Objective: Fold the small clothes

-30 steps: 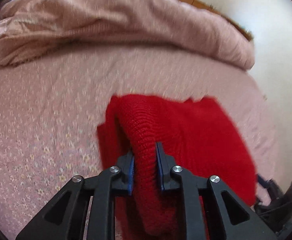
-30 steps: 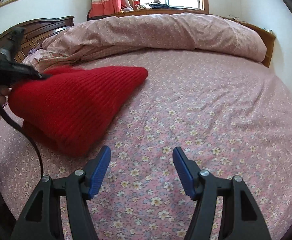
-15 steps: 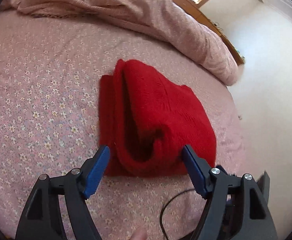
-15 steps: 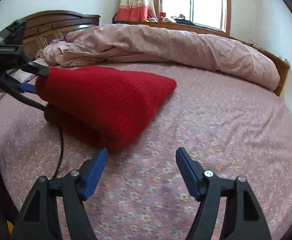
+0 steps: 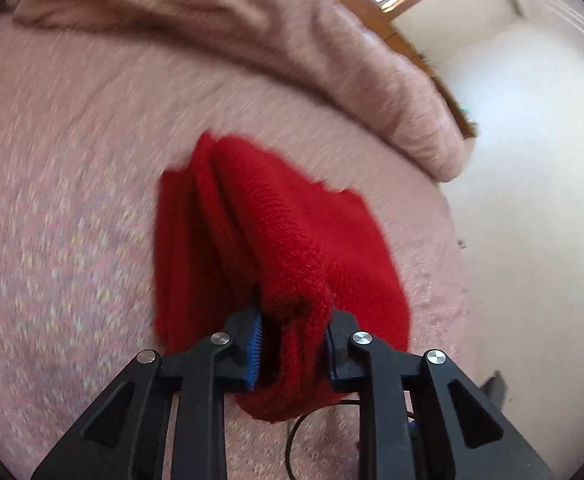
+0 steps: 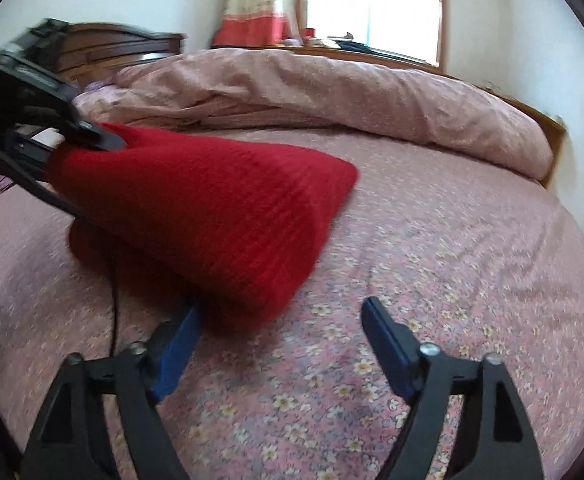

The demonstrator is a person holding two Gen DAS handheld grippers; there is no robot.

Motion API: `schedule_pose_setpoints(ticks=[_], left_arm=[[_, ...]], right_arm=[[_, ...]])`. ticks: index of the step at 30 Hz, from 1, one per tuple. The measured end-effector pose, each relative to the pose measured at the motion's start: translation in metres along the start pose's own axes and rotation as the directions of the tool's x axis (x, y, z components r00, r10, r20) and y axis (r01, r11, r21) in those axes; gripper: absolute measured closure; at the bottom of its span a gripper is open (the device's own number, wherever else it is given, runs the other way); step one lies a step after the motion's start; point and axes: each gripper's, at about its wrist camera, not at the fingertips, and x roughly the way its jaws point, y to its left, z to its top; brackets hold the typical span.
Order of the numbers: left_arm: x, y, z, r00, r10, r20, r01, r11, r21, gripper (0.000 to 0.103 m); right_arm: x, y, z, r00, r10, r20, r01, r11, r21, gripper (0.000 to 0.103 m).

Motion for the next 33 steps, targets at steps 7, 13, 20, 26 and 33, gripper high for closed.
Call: schedule_pose_setpoints(ticks=[7, 13, 20, 26, 33], left_arm=[[-0.004, -0.011, 0.019, 0.993, -0.084, 0.084, 0.081, 0.996, 0.04, 0.086], [-0.013, -0.006, 0.018, 0.989, -0.073, 0.129, 0.063, 0.995, 0.082, 0.087], [0.025, 0.026, -0.025, 0.969, 0.246, 0.029, -0.247, 0.952, 0.179, 0.087], [0.013, 0.023, -0.034, 0.966, 0.25, 0.067, -0.259, 0.945, 0.201, 0.087], [0.01, -0.002, -0.049, 0.955, 0.286, 0.079, -0.297, 0.91, 0.29, 0.084]], right_arm=[[0.019, 0.003, 0.009, 0.999, 0.035, -0.023, -0.032, 0.995, 0.09, 0.013], [0.027, 0.011, 0.027, 0.996, -0.092, 0.013, 0.09, 0.989, 0.113, 0.013], [0.046, -0.004, 0.019, 0.991, -0.086, -0.104, 0.1, 0.984, 0.147, 0.013], [0.025, -0.004, 0.005, 0.978, -0.161, -0.132, 0.166, 0.985, 0.034, 0.019], [0.008, -0.021, -0.003, 0.982, -0.059, -0.178, 0.078, 0.991, 0.107, 0.025]])
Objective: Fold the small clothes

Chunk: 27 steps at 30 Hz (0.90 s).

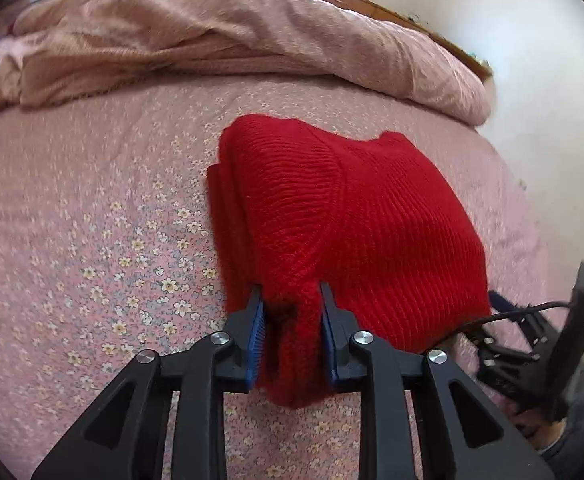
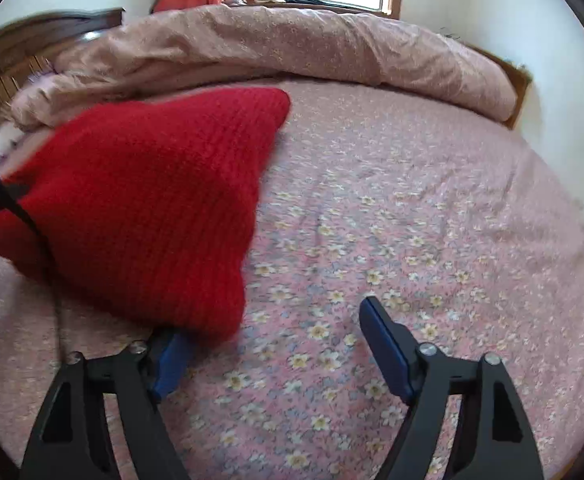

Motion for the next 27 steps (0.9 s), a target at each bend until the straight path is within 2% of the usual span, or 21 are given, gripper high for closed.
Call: schedule_pose_setpoints(ticks=[4, 6, 7, 9, 11, 13, 17, 20, 22, 23, 26, 27], left_arm=[[-0.028, 0.001, 0.003, 0.999, -0.034, 0.026, 0.034, 0.999, -0.029, 0.084], [-0.046, 0.002, 0.006, 0.996, -0.056, 0.065, 0.059, 0.997, -0.047, 0.084], [-0.06, 0.0, 0.009, 0.991, -0.081, 0.11, 0.086, 0.995, -0.044, 0.084], [-0.075, -0.004, 0.017, 0.98, -0.095, 0.175, 0.103, 0.994, -0.035, 0.084], [-0.084, -0.01, 0.025, 0.964, -0.118, 0.239, 0.128, 0.991, -0.027, 0.084], [-0.08, -0.021, 0.036, 0.953, -0.138, 0.271, 0.148, 0.989, -0.014, 0.084], [-0.042, -0.045, 0.045, 0.972, -0.118, 0.202, 0.116, 0.993, 0.02, 0.088], [-0.007, -0.052, 0.037, 0.99, -0.057, 0.127, 0.053, 0.998, 0.031, 0.09], [0.004, -0.055, 0.029, 0.996, -0.007, 0.086, 0.002, 0.999, 0.051, 0.09], [0.008, -0.054, 0.025, 0.997, 0.018, 0.07, -0.022, 0.998, 0.058, 0.09], [0.022, -0.05, 0.01, 0.998, 0.068, -0.005, -0.067, 0.996, 0.062, 0.09], [0.023, -0.049, 0.008, 0.998, 0.065, -0.01, -0.064, 0.996, 0.061, 0.09]], right_arm=[[-0.025, -0.008, -0.004, 0.998, 0.046, 0.033, -0.044, 0.998, -0.053, 0.026], [-0.04, -0.013, 0.0, 0.996, 0.012, 0.089, -0.005, 0.997, -0.08, 0.028], [-0.044, -0.015, 0.003, 0.994, 0.009, 0.107, 0.0, 0.996, -0.086, 0.041], [-0.055, -0.021, 0.014, 0.987, 0.075, 0.143, -0.064, 0.995, -0.076, 0.063], [-0.061, -0.028, 0.03, 0.971, 0.16, 0.177, -0.156, 0.987, -0.038, 0.071], [-0.058, -0.03, 0.044, 0.952, 0.232, 0.202, -0.236, 0.972, -0.003, 0.092], [-0.037, -0.018, 0.071, 0.882, 0.425, 0.205, -0.441, 0.897, 0.041, 0.097], [-0.022, 0.004, 0.08, 0.857, 0.49, 0.159, -0.496, 0.868, -0.002, 0.098], [-0.014, 0.016, 0.074, 0.859, 0.497, 0.12, -0.497, 0.867, -0.034, 0.098], [-0.01, 0.023, 0.069, 0.879, 0.468, 0.091, -0.464, 0.884, -0.056, 0.098], [-0.002, 0.035, 0.054, 0.914, 0.406, 0.021, -0.402, 0.91, -0.104, 0.103], [0.0, 0.032, 0.051, 0.912, 0.41, 0.005, -0.407, 0.908, -0.097, 0.103]])
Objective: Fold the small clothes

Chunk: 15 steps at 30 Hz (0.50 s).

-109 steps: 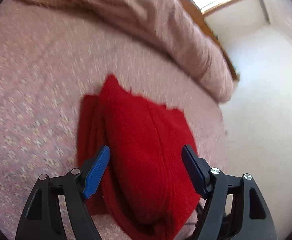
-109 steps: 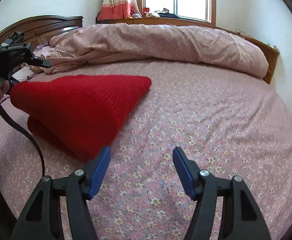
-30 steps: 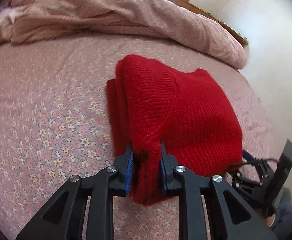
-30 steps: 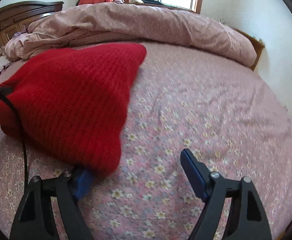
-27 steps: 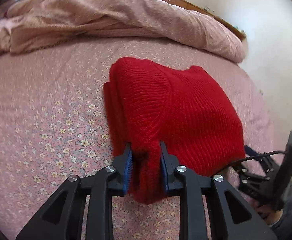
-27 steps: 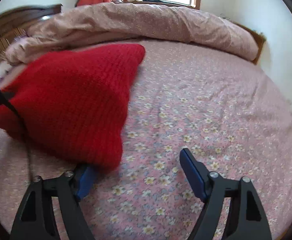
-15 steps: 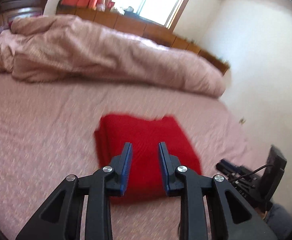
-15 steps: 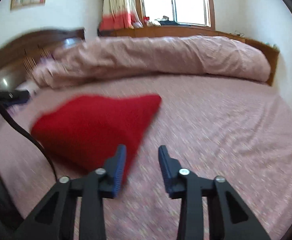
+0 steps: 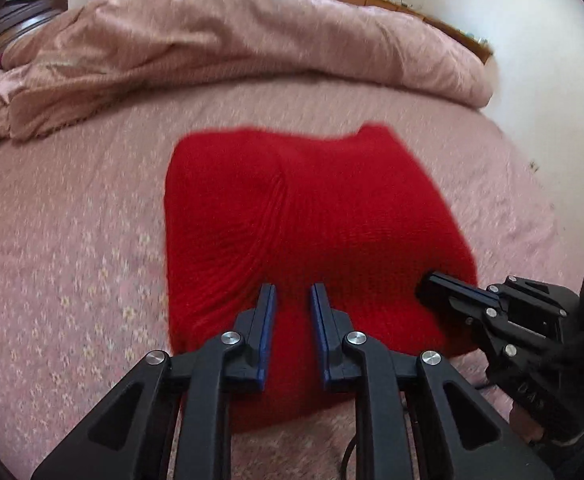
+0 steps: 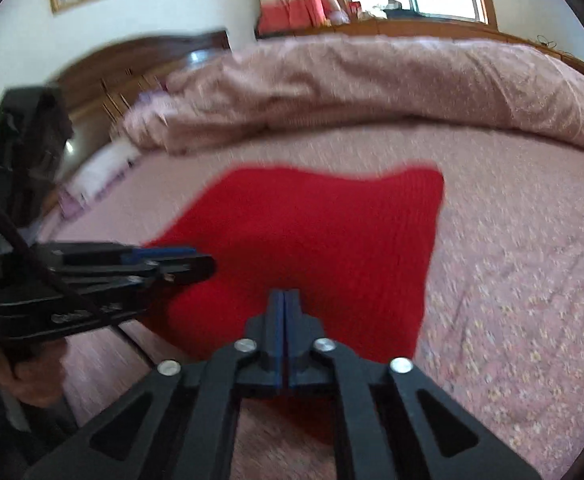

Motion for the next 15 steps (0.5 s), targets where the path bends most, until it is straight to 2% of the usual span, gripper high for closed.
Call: schedule_pose_setpoints(ticks=[4, 9, 12, 15], left_arm=[[0.007, 0.006, -0.01, 0.999, -0.042, -0.024, 0.042, 0.999, -0.033, 0.09], [-0.002, -0.003, -0.014, 1.0, -0.009, 0.007, 0.008, 1.0, 0.008, 0.09], [-0.023, -0.012, -0.004, 0.997, -0.016, 0.073, 0.013, 0.999, 0.036, 0.09], [-0.047, -0.018, 0.014, 0.982, -0.048, 0.185, 0.039, 0.998, 0.054, 0.09]], right_arm=[[0.01, -0.02, -0.02, 0.997, 0.077, -0.018, -0.075, 0.994, 0.084, 0.103], [0.006, -0.011, -0.022, 0.999, 0.037, -0.004, -0.037, 0.999, 0.029, 0.103], [-0.003, -0.002, -0.008, 1.0, -0.004, 0.013, 0.004, 1.0, 0.019, 0.103], [-0.016, 0.008, 0.016, 0.998, -0.033, 0.06, 0.035, 0.999, -0.031, 0.103]])
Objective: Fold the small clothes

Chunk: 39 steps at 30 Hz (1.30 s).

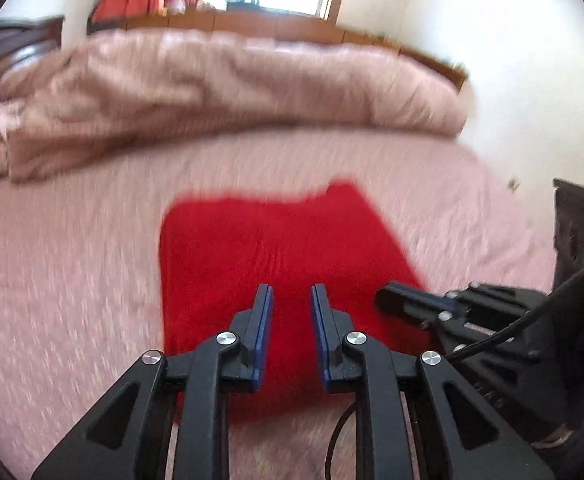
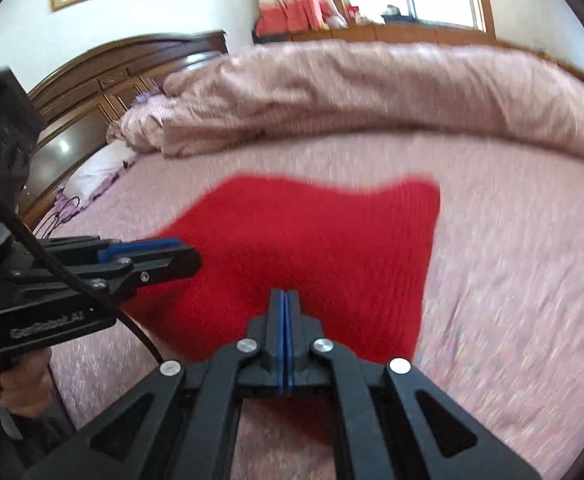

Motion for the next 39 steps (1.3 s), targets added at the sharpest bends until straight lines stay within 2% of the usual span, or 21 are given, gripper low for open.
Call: schedule_pose_setpoints(ticks=[1, 4, 7, 9, 11, 13, 17, 21, 25, 27, 29, 30, 33, 39], left_arm=[[-0.002, -0.002, 0.011, 0.999, 0.015, 0.037, -0.015, 1.0, 0.011, 0.09], [0.014, 0.0, 0.029, 0.998, 0.047, 0.043, -0.047, 0.999, 0.013, 0.09], [0.045, 0.01, 0.032, 0.998, 0.059, -0.012, -0.06, 0.998, -0.009, 0.09], [0.061, 0.017, 0.026, 0.996, 0.072, -0.053, -0.073, 0.997, -0.019, 0.09], [0.078, 0.022, 0.018, 0.989, 0.09, -0.114, -0.094, 0.995, -0.032, 0.09], [0.089, 0.026, 0.01, 0.984, 0.108, -0.14, -0.116, 0.992, -0.045, 0.09], [0.084, 0.026, 0.008, 0.985, 0.113, -0.129, -0.119, 0.992, -0.034, 0.09], [0.068, 0.02, 0.009, 0.989, 0.116, -0.095, -0.119, 0.993, -0.024, 0.09], [0.045, 0.012, 0.013, 0.996, 0.088, -0.028, -0.088, 0.996, -0.008, 0.09], [0.044, 0.012, 0.013, 0.995, 0.09, -0.042, -0.091, 0.996, -0.011, 0.09], [0.047, 0.018, 0.008, 0.995, 0.076, -0.07, -0.078, 0.997, -0.029, 0.09], [0.048, 0.019, 0.004, 0.995, 0.07, -0.075, -0.072, 0.997, -0.034, 0.09], [0.062, 0.024, -0.008, 0.989, 0.109, -0.099, -0.109, 0.994, 0.001, 0.09], [0.055, 0.025, -0.006, 0.992, 0.098, -0.075, -0.1, 0.995, -0.026, 0.09]], right_arm=[[-0.003, -0.001, 0.01, 1.0, -0.012, 0.024, 0.012, 1.0, -0.008, 0.103], [-0.004, -0.02, 0.032, 0.998, -0.044, 0.048, 0.042, 0.998, 0.046, 0.103], [0.01, -0.05, 0.041, 0.999, -0.008, 0.032, 0.003, 0.989, 0.148, 0.103], [0.025, -0.058, 0.036, 1.0, 0.014, -0.004, -0.013, 0.986, 0.169, 0.102], [0.044, -0.056, 0.023, 0.999, 0.013, -0.047, -0.006, 0.989, 0.146, 0.102], [0.058, -0.046, 0.012, 0.999, -0.04, -0.037, 0.042, 0.997, 0.067, 0.103], [0.063, -0.042, 0.015, 0.998, -0.05, -0.039, 0.052, 0.997, 0.058, 0.103], [0.051, -0.036, 0.021, 0.997, -0.072, -0.019, 0.073, 0.997, 0.036, 0.103], [0.029, -0.033, 0.029, 0.999, -0.015, 0.03, 0.014, 0.999, 0.051, 0.101], [0.024, -0.033, 0.029, 0.999, -0.01, 0.039, 0.008, 0.998, 0.057, 0.101], [0.023, -0.034, 0.027, 0.999, 0.029, 0.023, -0.031, 0.997, 0.072, 0.101], [0.026, -0.035, 0.025, 0.999, 0.049, 0.004, -0.049, 0.996, 0.08, 0.101], [0.046, -0.031, 0.013, 0.996, 0.028, -0.081, -0.024, 0.998, 0.05, 0.103], [0.045, -0.031, 0.014, 0.998, 0.022, -0.053, -0.018, 0.997, 0.073, 0.103]])
